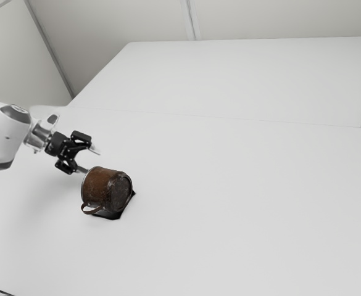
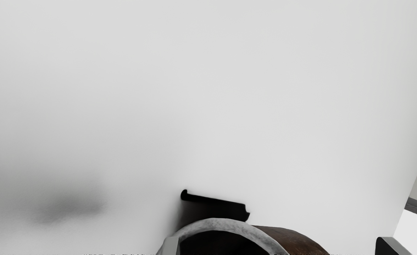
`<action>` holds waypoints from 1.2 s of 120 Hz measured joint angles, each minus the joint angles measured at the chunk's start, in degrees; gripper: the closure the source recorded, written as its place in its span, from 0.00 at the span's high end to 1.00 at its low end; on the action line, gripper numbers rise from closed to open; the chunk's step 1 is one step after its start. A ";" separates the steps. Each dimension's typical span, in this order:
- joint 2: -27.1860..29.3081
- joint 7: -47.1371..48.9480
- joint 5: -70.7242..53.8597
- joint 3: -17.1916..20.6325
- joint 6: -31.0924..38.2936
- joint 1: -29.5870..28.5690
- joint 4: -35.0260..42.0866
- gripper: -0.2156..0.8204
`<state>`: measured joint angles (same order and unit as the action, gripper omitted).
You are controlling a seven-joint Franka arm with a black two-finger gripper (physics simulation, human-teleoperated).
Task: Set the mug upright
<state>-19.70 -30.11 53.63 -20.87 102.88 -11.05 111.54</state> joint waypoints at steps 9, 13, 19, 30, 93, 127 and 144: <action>0.34 -2.84 2.23 -0.03 -0.10 -0.02 2.51 0.79; 0.45 -4.05 2.91 -0.03 -0.27 -0.02 2.98 0.79; 0.55 -5.75 3.67 0.00 -0.78 -0.03 3.36 0.79; 0.85 -8.54 4.70 0.02 -2.43 -0.03 3.84 0.79; 5.98 -19.51 8.33 0.09 -7.38 0.06 9.40 0.77; 6.40 -22.59 9.58 0.21 -7.01 0.07 10.55 0.23; 6.77 -23.62 9.83 0.21 -6.72 0.10 10.56 0.13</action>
<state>-12.93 -53.73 63.46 -20.65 96.16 -10.95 122.10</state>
